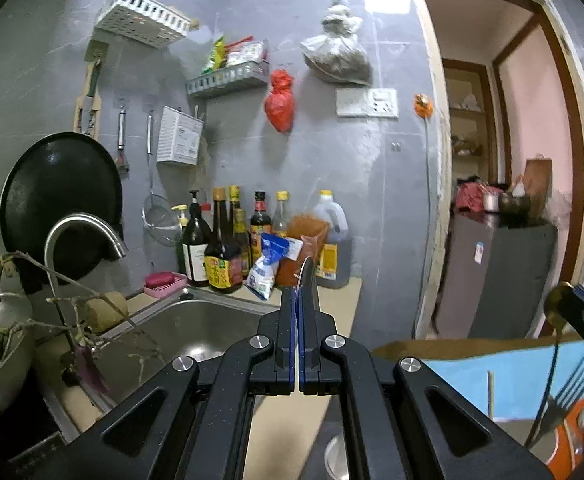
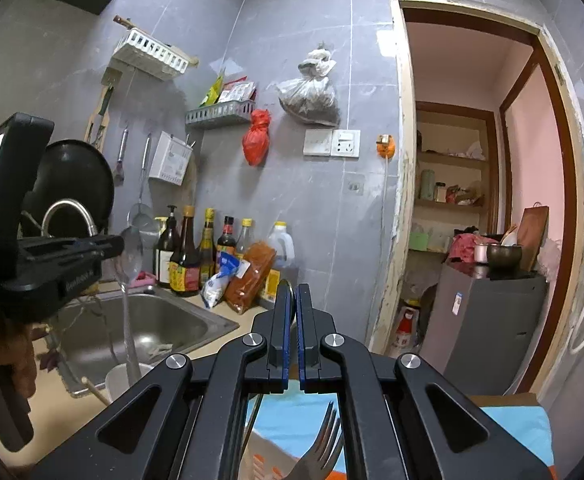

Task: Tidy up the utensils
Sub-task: 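Lift and carry both held utensils to the white basket, then open both grippers above the white basket to drop the utensils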

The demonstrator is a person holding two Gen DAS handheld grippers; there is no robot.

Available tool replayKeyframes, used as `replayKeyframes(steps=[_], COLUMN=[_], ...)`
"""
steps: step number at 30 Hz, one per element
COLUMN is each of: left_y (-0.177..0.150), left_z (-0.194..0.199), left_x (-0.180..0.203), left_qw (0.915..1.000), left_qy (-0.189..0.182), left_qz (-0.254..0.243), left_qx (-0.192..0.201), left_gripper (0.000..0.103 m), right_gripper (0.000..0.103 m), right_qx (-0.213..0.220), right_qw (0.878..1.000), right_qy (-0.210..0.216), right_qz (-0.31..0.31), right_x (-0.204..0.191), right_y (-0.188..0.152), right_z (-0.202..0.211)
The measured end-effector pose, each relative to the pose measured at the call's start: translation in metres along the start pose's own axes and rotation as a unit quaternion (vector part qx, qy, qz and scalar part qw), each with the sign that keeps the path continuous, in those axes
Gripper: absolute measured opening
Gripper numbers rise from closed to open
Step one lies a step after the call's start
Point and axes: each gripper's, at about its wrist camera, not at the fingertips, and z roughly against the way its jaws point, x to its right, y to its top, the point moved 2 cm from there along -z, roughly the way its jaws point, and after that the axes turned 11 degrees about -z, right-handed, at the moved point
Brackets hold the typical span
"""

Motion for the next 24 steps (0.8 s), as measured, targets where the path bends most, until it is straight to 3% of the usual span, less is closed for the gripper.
replayKeyframes(steps=[5,8,11,14,18,20,22,24], left_y=[-0.011,-0.013,-0.015,-0.012,0.001,0.011,0.020,0.027], left_z=[0.004,0.009,0.010,0.011,0.021,0.029,0.035,0.043], left_x=[0.008,0.006,0.000,-0.006,-0.012,-0.011,-0.008,-0.004], left_qw=[0.9993,0.9968,0.9885,0.9818,0.9760,0.9764,0.9760,0.9761], left_qy=[-0.030,-0.067,-0.125,-0.148,-0.165,-0.167,-0.175,-0.180], left_qz=[0.010,0.036,0.074,0.110,0.138,0.135,0.128,0.122], left_qx=[-0.019,-0.023,-0.041,-0.047,-0.033,-0.020,-0.013,-0.006], left_gripper=[0.000,0.003,0.004,0.006,0.037,0.038,0.043,0.052], right_gripper=[0.001,0.005,0.012,0.019,0.024,0.043,0.053,0.057], right_qx=[-0.021,-0.039,-0.060,-0.062,-0.053,-0.045,-0.036,-0.033], right_qw=[1.000,0.999,0.997,0.996,0.995,0.994,0.993,0.991], right_qy=[0.003,0.014,0.027,0.033,0.038,0.039,0.033,0.026], right_qz=[-0.006,-0.017,-0.037,-0.060,-0.079,-0.092,-0.107,-0.124], right_x=[0.002,0.005,0.010,0.014,0.017,0.021,0.027,0.037], right_y=[-0.007,-0.008,-0.008,-0.003,0.010,0.020,0.027,0.035], right_z=[0.002,0.004,0.006,0.011,0.023,0.031,0.039,0.047])
